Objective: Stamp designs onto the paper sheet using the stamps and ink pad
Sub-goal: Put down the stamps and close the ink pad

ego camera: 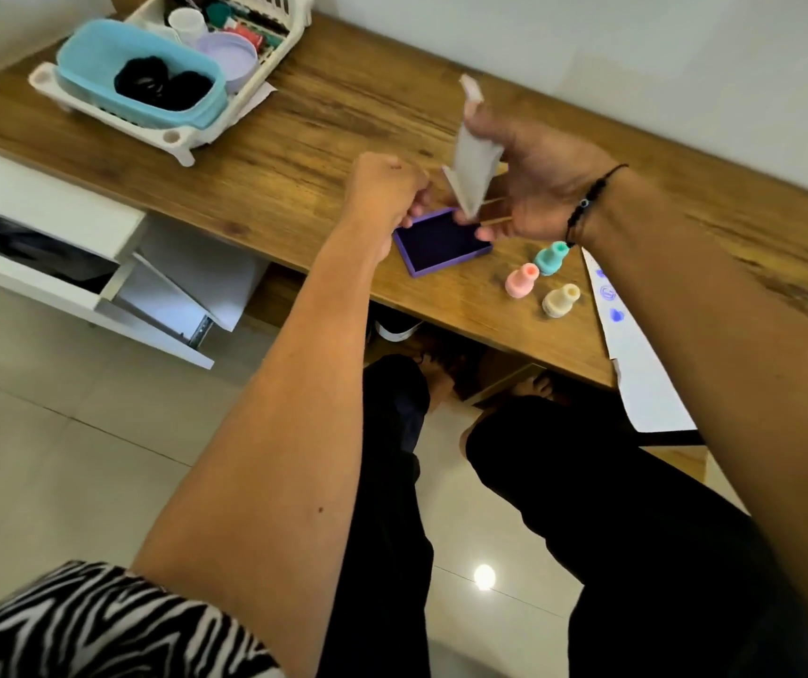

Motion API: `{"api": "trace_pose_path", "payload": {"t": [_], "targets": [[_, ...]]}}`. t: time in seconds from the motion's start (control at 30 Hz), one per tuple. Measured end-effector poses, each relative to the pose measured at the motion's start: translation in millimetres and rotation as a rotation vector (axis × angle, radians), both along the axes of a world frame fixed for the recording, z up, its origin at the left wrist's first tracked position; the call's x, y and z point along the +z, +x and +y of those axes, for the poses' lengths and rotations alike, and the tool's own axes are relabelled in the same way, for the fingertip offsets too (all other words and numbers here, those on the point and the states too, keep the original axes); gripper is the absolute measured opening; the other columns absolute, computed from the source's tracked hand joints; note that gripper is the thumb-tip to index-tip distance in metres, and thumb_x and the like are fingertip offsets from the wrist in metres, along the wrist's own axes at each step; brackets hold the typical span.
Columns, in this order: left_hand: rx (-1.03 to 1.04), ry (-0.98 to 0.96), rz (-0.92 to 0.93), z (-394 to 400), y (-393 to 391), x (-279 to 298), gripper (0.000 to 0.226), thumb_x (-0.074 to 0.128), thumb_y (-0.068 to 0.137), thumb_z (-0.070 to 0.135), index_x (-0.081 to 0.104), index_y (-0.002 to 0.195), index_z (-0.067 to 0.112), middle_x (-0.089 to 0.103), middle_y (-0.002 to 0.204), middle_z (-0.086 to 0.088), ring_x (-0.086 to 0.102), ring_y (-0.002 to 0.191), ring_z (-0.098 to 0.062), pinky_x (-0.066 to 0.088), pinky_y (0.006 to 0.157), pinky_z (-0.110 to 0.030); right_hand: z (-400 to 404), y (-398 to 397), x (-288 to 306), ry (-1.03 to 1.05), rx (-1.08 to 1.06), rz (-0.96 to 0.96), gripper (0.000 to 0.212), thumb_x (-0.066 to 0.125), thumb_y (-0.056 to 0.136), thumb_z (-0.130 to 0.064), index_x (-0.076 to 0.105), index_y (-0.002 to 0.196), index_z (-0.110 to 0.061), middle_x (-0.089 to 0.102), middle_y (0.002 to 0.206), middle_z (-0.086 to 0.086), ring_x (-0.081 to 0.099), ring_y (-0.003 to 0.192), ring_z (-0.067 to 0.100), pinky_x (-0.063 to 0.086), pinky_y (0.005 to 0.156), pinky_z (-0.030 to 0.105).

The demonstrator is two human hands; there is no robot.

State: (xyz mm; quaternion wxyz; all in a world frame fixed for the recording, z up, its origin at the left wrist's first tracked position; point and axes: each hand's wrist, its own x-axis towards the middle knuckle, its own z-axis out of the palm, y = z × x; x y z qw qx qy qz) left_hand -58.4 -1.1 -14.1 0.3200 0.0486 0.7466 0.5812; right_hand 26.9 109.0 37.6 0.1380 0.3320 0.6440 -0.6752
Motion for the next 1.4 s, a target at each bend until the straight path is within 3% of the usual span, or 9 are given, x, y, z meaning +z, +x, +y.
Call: {"api": "trace_pose_path", "payload": {"t": [0.1, 0.23, 0.3, 0.53, 0.8, 0.9, 1.07, 1.17, 1.4], "targets": [[0.142, -0.072, -0.077, -11.3, -11.4, -8.5, 0.021, 0.047, 0.089, 0.006, 0.056, 0.070, 0.005, 0.053, 0.059, -0.007, 0.045, 0.045, -0.014, 0.037, 0.039, -0.022, -17.7, -0.6, -11.2, 0.596, 0.057, -0.142, 0.061, 0.067, 0.070, -0.059, 0.046, 0.109, -0.017, 0.052, 0.092, -0.002, 0.052, 0.083, 0.014, 0.040, 0.056, 0.022], [0.107, -0.182, -0.082, -16.7, -13.7, -18.8, 0.028, 0.043, 0.095, 0.023, 0.061, 0.096, 0.002, 0.054, 0.063, -0.007, 0.050, 0.049, -0.013, 0.044, 0.039, -0.017, -46.1, -3.6, -49.8, 0.973, 0.151, -0.288, 0.096, 0.069, 0.060, -0.065, 0.032, 0.131, -0.012, 0.046, 0.130, 0.016, 0.039, 0.124, 0.033, 0.041, 0.098, 0.041], [0.087, -0.192, -0.092, -17.5, -12.9, -19.6, 0.031, 0.041, 0.096, 0.025, 0.060, 0.102, 0.001, 0.055, 0.066, -0.008, 0.052, 0.052, -0.015, 0.046, 0.043, -0.019, -53.8, -5.0, -58.3, 1.079, 0.187, -0.362, 0.098, 0.066, 0.063, -0.066, 0.028, 0.135, -0.012, 0.040, 0.137, 0.022, 0.031, 0.130, 0.037, 0.035, 0.101, 0.043], [0.063, -0.230, -0.108, -16.1, -13.8, -20.5, 0.031, 0.043, 0.095, 0.024, 0.059, 0.079, 0.003, 0.058, 0.071, -0.008, 0.057, 0.059, -0.015, 0.052, 0.058, -0.022, -66.5, -6.2, -73.7, 1.109, 0.129, -0.308, 0.098, 0.069, 0.063, -0.063, 0.027, 0.135, -0.012, 0.037, 0.137, 0.021, 0.031, 0.129, 0.035, 0.037, 0.101, 0.042], [0.023, -0.285, -0.017, -13.9, -10.6, -19.5, 0.030, 0.048, 0.087, 0.011, 0.067, 0.103, -0.005, 0.067, 0.090, -0.015, 0.056, 0.052, -0.014, 0.052, 0.060, -0.023, -75.3, -15.2, -87.1, 1.152, 0.031, -0.331, 0.099, 0.071, 0.063, -0.059, 0.025, 0.136, -0.010, 0.036, 0.137, 0.024, 0.030, 0.130, 0.037, 0.039, 0.103, 0.045], [-0.023, -0.340, 0.043, -15.3, -7.1, -13.9, 0.030, 0.050, 0.082, 0.010, 0.069, 0.102, -0.003, 0.071, 0.099, -0.017, 0.066, 0.073, -0.025, 0.052, 0.067, -0.029, -75.3, -18.3, -89.4, 1.162, 0.016, -0.354, 0.101, 0.070, 0.063, -0.062, 0.025, 0.137, -0.010, 0.035, 0.138, 0.025, 0.029, 0.131, 0.038, 0.038, 0.104, 0.046], [-0.115, -0.448, 0.149, -10.9, -3.6, -12.3, 0.029, 0.054, 0.086, 0.013, 0.067, 0.109, 0.000, 0.069, 0.103, -0.014, 0.067, 0.100, -0.026, 0.040, 0.035, -0.011, -75.7, -21.8, -91.0, 1.211, 0.019, -0.365, 0.099, 0.061, 0.067, -0.068, 0.025, 0.137, -0.008, 0.037, 0.137, 0.026, 0.032, 0.128, 0.039, 0.036, 0.105, 0.044], [-0.117, -0.481, 0.213, -6.7, -5.1, -15.6, 0.032, 0.053, 0.088, 0.016, 0.065, 0.113, 0.000, 0.067, 0.117, -0.015, 0.062, 0.111, -0.026, 0.051, 0.079, -0.024, -75.7, -23.4, -91.5, 1.253, 0.053, -0.373, 0.094, 0.052, 0.073, -0.069, 0.024, 0.137, -0.007, 0.036, 0.137, 0.026, 0.031, 0.128, 0.041, 0.032, 0.107, 0.045], [-0.110, -0.418, 0.338, -13.6, 3.7, -9.3, 0.034, 0.044, 0.090, 0.015, 0.066, 0.108, -0.003, 0.066, 0.117, -0.022, 0.058, 0.114, -0.034, 0.045, 0.094, -0.036, -68.7, -21.6, -62.7, 1.171, 0.150, -0.407, 0.102, 0.047, 0.075, -0.070, 0.004, 0.146, -0.012, 0.009, 0.153, 0.028, 0.011, 0.142, 0.041, 0.018, 0.113, 0.050]]}}
